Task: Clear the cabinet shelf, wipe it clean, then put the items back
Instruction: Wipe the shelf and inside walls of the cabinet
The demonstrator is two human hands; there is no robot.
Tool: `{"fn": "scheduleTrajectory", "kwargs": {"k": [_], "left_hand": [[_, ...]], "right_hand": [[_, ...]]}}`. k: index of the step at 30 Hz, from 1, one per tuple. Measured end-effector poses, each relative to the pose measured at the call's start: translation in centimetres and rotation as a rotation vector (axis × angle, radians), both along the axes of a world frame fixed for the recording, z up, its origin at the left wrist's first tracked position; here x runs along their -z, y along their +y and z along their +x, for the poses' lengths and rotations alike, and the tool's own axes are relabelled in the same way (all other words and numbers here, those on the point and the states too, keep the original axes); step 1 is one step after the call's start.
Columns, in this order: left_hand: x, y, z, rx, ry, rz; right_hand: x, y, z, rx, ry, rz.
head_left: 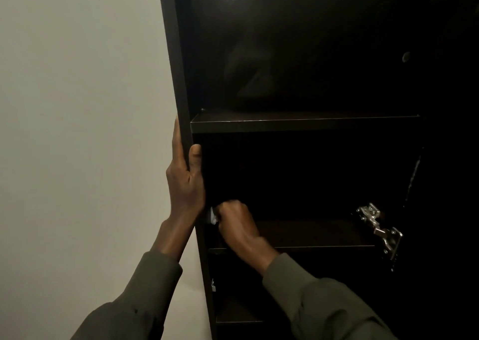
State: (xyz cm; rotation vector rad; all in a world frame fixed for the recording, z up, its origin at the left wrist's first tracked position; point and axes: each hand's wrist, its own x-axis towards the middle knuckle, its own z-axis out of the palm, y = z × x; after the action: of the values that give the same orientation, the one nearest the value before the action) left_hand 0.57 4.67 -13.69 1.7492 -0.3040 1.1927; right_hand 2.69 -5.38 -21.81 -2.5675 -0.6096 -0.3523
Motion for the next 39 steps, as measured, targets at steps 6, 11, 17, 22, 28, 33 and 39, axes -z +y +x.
{"fn": "scheduleTrajectory", "kwargs": {"k": [6, 11, 17, 22, 28, 33, 39], "left_hand": [[0.6, -0.5, 0.0, 0.017, -0.017, -0.012], [0.8, -0.5, -0.5, 0.014, -0.039, 0.016], [1.5, -0.4, -0.4, -0.044, -0.028, -0.010], [2.1, -0.6, -0.6, -0.073, -0.034, -0.016], [4.7, -0.4, -0.8, -0.039, -0.014, -0.004], [6.5, 0.3, -0.8, -0.032, 0.013, 0.068], [7.8, -0.2, -0.5, -0.064, 0.054, 0.023]], "right_hand": [[0.9, -1.6, -2.7, -0.134, 0.004, 0.031], [-1.3, -7.0, -5.4, -0.196, 0.156, 0.147], [1.1, -17.7, -2.0, 0.547, -0.090, -0.006], [2.9, -15.1, -2.4, 0.537, -0.082, 0.075], [3.8, -3.1, -5.5, 0.062, -0.123, 0.128], [3.0, -3.5, -7.6, -0.111, 0.029, 0.332], [5.0, -13.5, -8.4, 0.263, -0.077, 0.686]]}}
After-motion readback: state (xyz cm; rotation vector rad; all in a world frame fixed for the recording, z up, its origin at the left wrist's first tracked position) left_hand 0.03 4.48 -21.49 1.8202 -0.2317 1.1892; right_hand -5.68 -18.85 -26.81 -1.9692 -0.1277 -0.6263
